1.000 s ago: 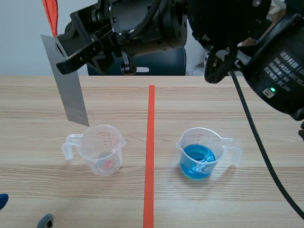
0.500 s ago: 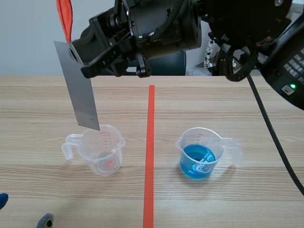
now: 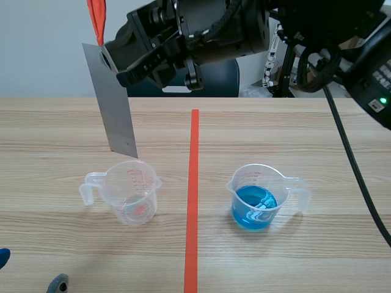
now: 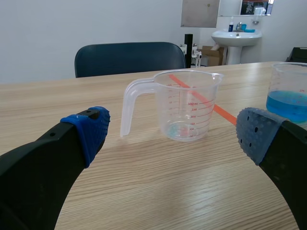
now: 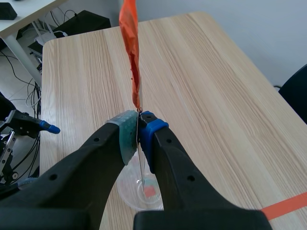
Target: Do the redox reaction experiment. lift the metal plate out of the left beaker
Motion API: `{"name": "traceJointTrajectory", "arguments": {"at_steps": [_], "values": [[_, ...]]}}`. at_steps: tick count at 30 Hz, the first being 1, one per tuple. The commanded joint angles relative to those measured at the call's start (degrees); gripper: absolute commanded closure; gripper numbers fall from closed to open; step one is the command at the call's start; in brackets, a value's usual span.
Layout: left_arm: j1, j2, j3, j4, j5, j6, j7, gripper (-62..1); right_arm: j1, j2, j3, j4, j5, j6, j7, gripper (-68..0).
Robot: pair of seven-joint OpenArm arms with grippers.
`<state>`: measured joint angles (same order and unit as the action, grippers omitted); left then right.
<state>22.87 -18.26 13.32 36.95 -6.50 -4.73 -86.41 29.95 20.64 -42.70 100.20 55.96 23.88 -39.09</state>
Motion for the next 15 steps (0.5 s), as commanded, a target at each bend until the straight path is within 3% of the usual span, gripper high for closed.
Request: {"name": "traceJointTrajectory", "arguments": {"at_steps": [1, 4, 15], "values": [[0.1, 0.0, -0.5, 0.5, -0.2, -0.3, -2.6, -55.5, 1.6, 0.0, 0.7, 1.0, 1.9, 0.2, 0.7, -0.6], [0.1, 0.0, -0.5, 0.5, -0.2, -0.3, -2.6, -55.5, 1.6, 0.0, 0.7, 1.0, 2.7, 1.3, 0.6, -0.6], [0.1, 0.0, -0.5, 0.5, -0.2, -0.3, -2.6, -55.5, 1.6, 0.0, 0.7, 1.0, 2.8, 1.3, 0.6, -0.6]]}}
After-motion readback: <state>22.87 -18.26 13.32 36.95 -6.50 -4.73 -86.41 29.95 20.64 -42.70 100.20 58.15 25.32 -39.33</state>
